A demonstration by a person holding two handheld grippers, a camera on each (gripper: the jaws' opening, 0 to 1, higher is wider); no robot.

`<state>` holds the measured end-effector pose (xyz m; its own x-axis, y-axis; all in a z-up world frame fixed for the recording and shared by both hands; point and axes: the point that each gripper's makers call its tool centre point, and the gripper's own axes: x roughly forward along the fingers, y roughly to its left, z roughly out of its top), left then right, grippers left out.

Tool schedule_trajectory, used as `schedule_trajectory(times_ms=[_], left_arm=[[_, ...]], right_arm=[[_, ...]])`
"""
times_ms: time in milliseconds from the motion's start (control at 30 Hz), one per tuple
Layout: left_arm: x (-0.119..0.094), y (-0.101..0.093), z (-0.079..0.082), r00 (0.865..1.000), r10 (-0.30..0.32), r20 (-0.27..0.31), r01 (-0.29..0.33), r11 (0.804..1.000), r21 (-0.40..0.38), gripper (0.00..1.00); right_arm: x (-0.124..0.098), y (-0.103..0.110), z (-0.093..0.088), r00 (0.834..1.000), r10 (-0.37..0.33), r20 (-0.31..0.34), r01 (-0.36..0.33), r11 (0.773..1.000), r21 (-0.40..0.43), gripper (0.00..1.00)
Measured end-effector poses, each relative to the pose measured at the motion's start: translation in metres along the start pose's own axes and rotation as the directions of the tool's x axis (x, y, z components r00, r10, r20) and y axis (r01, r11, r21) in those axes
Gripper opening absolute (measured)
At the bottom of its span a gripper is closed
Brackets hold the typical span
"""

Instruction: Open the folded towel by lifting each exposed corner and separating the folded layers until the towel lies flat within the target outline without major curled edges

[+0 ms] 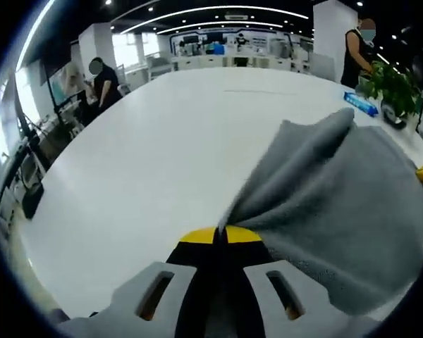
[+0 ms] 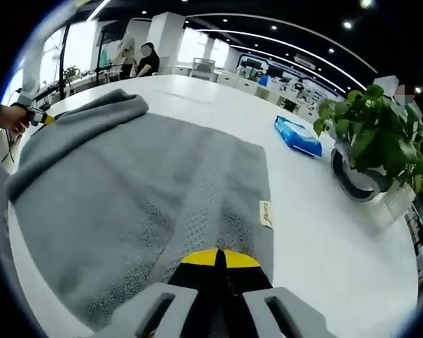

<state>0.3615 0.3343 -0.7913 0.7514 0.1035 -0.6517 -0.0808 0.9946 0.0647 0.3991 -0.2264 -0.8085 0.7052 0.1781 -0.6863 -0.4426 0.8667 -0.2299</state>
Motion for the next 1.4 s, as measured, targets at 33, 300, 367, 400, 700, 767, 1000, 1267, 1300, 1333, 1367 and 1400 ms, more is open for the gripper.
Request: schedule_trajectory(times_ms=[33,300,367,400,700,767,1000,1267,1300,1333,1367,1400], left_arm=[[0.0,0.001,0.0,1.0,0.005,0.002,-0.005,1.0,0.011,0.01],[0.003,0.016,0.0,1.0,0.014,0.007,-0.014,1.0,-0.02,0.01],[0.002,0.018,-0.002,1.0,0.023,0.01,-0.023,1.0,-0.022,0.01],[0.001,0.02,-0.003,1.0,0.026,0.011,-0.026,0.999,-0.023,0.01],[-0.005,0.037,-0.01,0.998,0.052,0.022,-0.05,0.997,-0.055,0.01],[-0.006,0.042,-0.012,0.998,0.056,0.02,-0.054,0.996,-0.064,0.01],[-0.005,0.043,-0.014,1.0,0.014,0.025,-0.011,0.994,-0.105,0.01],[0.001,0.047,-0.011,1.0,-0.013,0.014,0.014,0.997,-0.073,0.01],[0.003,0.048,-0.01,1.0,-0.014,0.014,0.015,0.997,-0.071,0.01],[0.004,0.048,-0.009,1.0,-0.014,0.012,0.015,0.997,-0.071,0.01],[0.005,0.048,-0.008,1.0,-0.015,0.011,0.016,0.998,-0.069,0.01],[0.008,0.049,-0.006,1.0,-0.014,0.007,0.015,0.998,-0.061,0.01]], right_arm=[[-0.001,-0.004,-0.002,1.0,-0.008,-0.004,0.008,1.0,0.009,0.0],[-0.006,-0.023,-0.015,0.999,-0.044,-0.018,0.045,0.998,0.046,0.0],[-0.008,-0.026,-0.018,0.998,-0.054,-0.019,0.055,0.997,0.051,0.0],[-0.01,-0.028,-0.02,0.998,-0.06,-0.022,0.061,0.997,0.054,0.0],[-0.02,-0.04,-0.035,0.995,-0.094,-0.034,0.097,0.992,0.082,0.0],[-0.023,-0.042,-0.038,0.994,-0.101,-0.036,0.104,0.991,0.089,0.0],[-0.029,-0.043,-0.043,0.994,-0.101,-0.03,0.104,0.989,0.101,0.0],[-0.029,-0.042,-0.043,0.993,-0.112,-0.04,0.115,0.991,0.076,0.0],[-0.029,-0.041,-0.042,0.993,-0.112,-0.04,0.114,0.991,0.067,0.0],[-0.028,-0.041,-0.042,0.993,-0.111,-0.041,0.113,0.992,0.061,0.0],[-0.028,-0.04,-0.041,0.993,-0.109,-0.045,0.111,0.993,0.05,0.0],[-0.028,-0.039,-0.04,0.993,-0.104,-0.048,0.107,0.993,0.044,0.0]])
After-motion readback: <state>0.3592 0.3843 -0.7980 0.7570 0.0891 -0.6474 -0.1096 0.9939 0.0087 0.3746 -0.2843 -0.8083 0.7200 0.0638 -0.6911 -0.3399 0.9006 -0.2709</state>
